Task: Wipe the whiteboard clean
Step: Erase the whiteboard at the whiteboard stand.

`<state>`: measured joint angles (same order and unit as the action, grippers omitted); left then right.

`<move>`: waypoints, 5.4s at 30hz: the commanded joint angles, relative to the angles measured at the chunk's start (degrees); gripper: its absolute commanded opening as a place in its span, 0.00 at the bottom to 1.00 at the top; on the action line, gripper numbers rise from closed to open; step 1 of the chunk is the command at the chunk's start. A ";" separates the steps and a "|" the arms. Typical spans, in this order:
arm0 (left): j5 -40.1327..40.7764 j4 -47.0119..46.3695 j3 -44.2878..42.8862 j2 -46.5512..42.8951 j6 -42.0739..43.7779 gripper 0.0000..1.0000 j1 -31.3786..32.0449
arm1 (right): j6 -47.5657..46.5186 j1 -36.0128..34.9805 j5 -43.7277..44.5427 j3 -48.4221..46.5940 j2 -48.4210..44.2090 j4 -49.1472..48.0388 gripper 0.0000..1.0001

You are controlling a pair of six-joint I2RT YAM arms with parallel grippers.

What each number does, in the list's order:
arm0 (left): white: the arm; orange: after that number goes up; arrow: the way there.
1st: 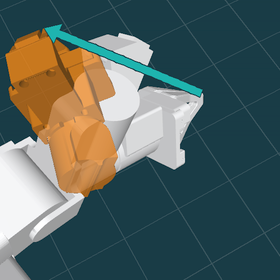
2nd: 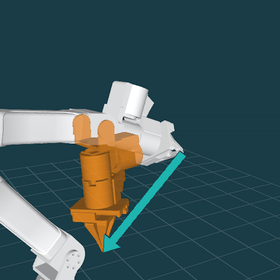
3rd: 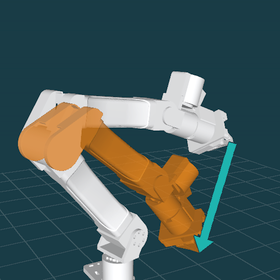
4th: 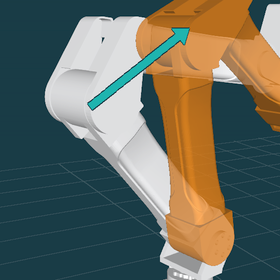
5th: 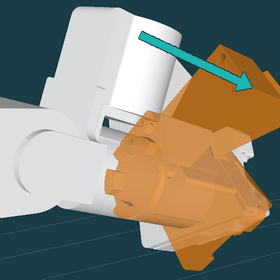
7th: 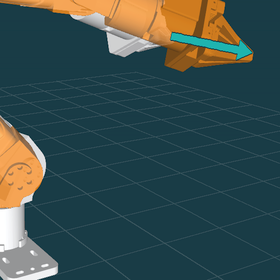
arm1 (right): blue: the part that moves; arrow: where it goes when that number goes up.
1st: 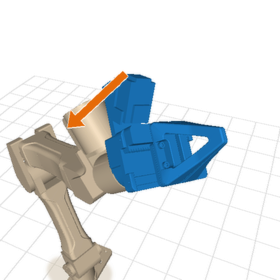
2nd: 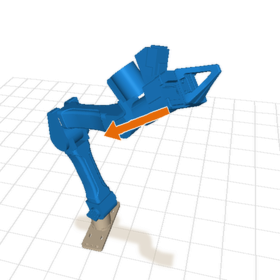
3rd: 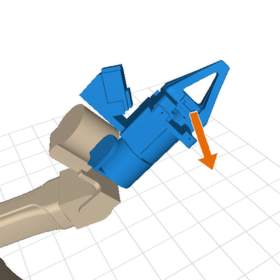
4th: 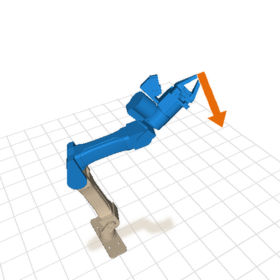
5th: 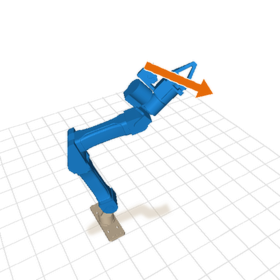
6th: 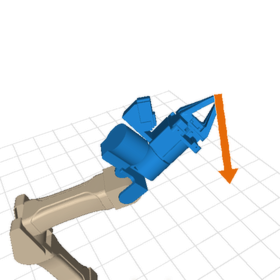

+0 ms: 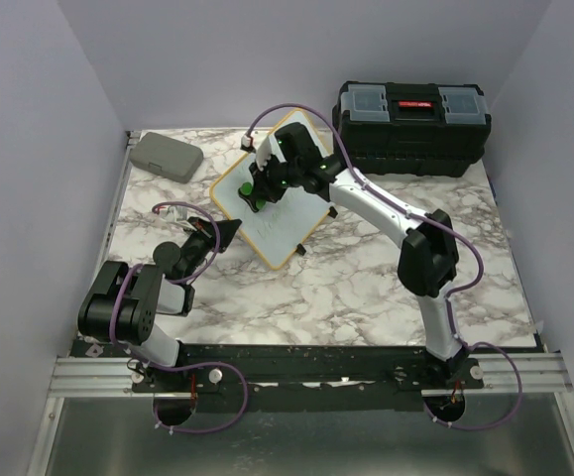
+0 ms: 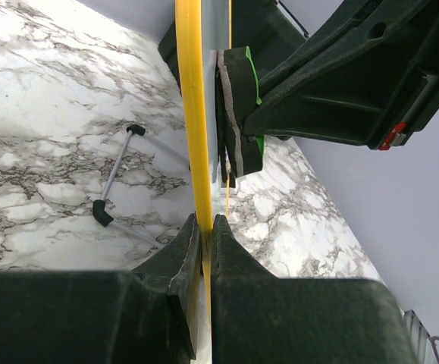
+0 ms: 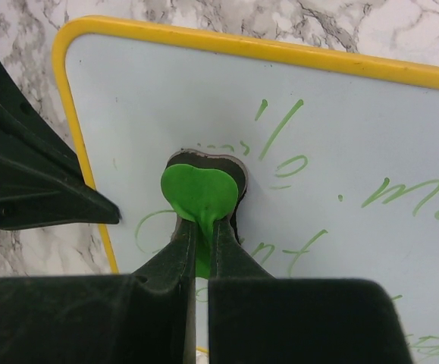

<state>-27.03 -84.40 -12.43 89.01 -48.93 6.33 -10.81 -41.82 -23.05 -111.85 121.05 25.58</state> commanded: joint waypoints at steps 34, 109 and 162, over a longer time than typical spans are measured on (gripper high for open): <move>-4.45 -0.67 -0.58 0.81 2.51 0.00 1.14 | 1.46 0.02 5.75 -4.45 2.27 4.89 0.01; -5.12 1.61 -0.23 -0.71 4.47 0.00 1.15 | 8.10 3.46 4.11 -22.65 11.36 10.41 0.01; -5.46 2.98 -0.58 -1.61 4.96 0.00 1.15 | 6.69 4.91 8.30 -8.95 3.89 10.63 0.01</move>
<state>-27.90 -82.94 -12.75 87.96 -47.70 6.35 -4.08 -37.93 -18.87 -121.73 125.08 35.57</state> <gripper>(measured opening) 0.034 0.044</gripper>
